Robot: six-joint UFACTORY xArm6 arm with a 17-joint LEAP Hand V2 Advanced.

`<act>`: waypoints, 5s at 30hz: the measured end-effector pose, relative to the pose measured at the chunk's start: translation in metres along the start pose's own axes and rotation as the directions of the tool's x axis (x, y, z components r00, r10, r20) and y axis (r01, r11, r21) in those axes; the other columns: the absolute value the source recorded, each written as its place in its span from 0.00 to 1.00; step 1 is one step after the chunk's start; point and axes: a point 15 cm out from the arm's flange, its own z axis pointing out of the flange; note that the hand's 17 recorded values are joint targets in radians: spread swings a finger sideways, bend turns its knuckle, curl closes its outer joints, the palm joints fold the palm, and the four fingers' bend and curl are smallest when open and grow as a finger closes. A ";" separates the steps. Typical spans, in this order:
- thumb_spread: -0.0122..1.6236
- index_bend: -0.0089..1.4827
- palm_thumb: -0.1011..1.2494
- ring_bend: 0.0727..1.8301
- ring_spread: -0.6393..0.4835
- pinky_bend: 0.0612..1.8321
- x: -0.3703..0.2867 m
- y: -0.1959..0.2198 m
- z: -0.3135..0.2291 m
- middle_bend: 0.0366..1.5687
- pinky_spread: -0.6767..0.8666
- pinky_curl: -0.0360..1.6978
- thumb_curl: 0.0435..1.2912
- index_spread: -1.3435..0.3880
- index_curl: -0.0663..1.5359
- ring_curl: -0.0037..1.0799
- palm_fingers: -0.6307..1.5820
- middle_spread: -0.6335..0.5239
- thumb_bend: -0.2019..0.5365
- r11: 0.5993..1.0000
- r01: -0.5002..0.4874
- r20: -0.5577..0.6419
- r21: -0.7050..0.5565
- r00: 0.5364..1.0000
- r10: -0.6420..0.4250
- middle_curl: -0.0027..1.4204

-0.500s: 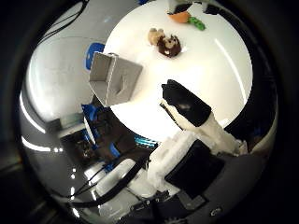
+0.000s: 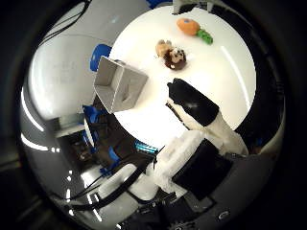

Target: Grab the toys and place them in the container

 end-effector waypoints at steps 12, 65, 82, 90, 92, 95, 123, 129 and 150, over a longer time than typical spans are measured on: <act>0.81 0.09 0.49 0.22 0.65 0.21 -0.010 -0.072 0.009 0.11 0.71 0.15 0.18 0.55 0.22 0.16 0.43 0.47 0.25 0.999 -0.017 0.053 0.039 0.998 0.015 0.26; 0.69 0.09 0.56 0.33 0.77 0.35 -0.002 -0.287 0.211 0.17 0.81 0.18 0.25 0.63 0.18 0.24 0.45 0.60 0.26 0.943 -0.246 0.120 0.225 0.967 0.224 0.24; 0.56 0.59 0.82 0.74 0.39 0.69 0.000 -0.266 0.143 0.75 0.23 0.31 0.40 0.58 0.42 0.49 0.87 0.39 0.26 0.919 -0.309 0.211 0.244 0.942 0.260 0.47; 0.57 0.67 0.84 0.80 0.40 0.75 -0.026 -0.227 0.067 0.83 0.29 0.38 0.47 0.61 0.50 0.54 0.82 0.42 0.25 0.936 -0.267 0.243 0.229 0.947 0.211 0.49; 0.57 0.67 0.84 0.80 0.40 0.74 -0.039 -0.213 0.040 0.84 0.29 0.39 0.49 0.61 0.51 0.54 0.81 0.42 0.25 0.942 -0.242 0.243 0.231 0.952 0.185 0.49; 0.57 0.66 0.84 0.80 0.40 0.74 -0.062 -0.187 -0.001 0.84 0.30 0.40 0.50 0.61 0.52 0.54 0.81 0.42 0.25 0.952 -0.198 0.242 0.233 0.960 0.140 0.49; 0.58 0.64 0.82 0.81 0.40 0.67 -0.386 -0.084 -0.139 0.85 0.29 0.50 0.55 0.61 0.57 0.54 0.81 0.43 0.25 0.905 0.253 0.244 0.341 0.906 -0.345 0.47; 0.60 0.64 0.79 0.80 0.40 0.66 -0.419 -0.106 -0.103 0.85 0.29 0.51 0.54 0.61 0.58 0.54 0.81 0.43 0.24 0.917 0.274 0.260 0.288 0.900 -0.351 0.47; 0.77 0.19 0.45 0.32 0.74 0.36 -0.410 -0.110 -0.002 0.27 0.75 0.26 0.25 0.53 0.32 0.20 0.33 0.54 0.25 0.895 0.446 0.249 0.021 0.865 -0.436 0.23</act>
